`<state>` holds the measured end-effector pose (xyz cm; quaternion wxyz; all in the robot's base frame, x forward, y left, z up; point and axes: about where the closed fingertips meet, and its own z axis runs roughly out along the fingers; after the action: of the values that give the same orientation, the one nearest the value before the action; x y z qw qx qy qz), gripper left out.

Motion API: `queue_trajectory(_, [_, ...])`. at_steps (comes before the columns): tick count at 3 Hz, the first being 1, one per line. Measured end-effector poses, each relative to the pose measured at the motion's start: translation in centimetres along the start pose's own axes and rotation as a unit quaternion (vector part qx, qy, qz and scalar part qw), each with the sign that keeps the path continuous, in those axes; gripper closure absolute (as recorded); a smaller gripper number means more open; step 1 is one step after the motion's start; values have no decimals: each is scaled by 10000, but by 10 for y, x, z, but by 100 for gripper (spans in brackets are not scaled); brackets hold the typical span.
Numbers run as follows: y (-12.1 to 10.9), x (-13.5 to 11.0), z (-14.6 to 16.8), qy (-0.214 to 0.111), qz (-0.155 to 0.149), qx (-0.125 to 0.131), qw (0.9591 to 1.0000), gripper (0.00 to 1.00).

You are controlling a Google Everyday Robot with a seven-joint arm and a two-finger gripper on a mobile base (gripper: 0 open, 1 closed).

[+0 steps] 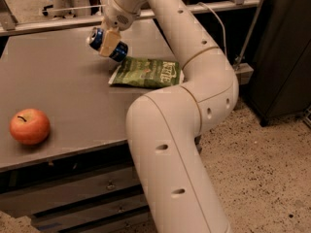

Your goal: Knock pepsi can over

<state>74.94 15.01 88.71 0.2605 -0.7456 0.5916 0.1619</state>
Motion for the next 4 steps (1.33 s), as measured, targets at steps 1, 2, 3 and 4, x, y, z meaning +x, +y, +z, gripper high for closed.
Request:
queue_trajectory(1, [-3,10,8,650,-303,-52,9974,100])
queue_trajectory(2, [-7,10,17,935,-542,-58,9941,82])
queue_trajectory(3, [-9,5,24,1045,-727,-78,9918,59])
queue_trajectory(4, [-7,4,33,1113,-853,-193,9899,35])
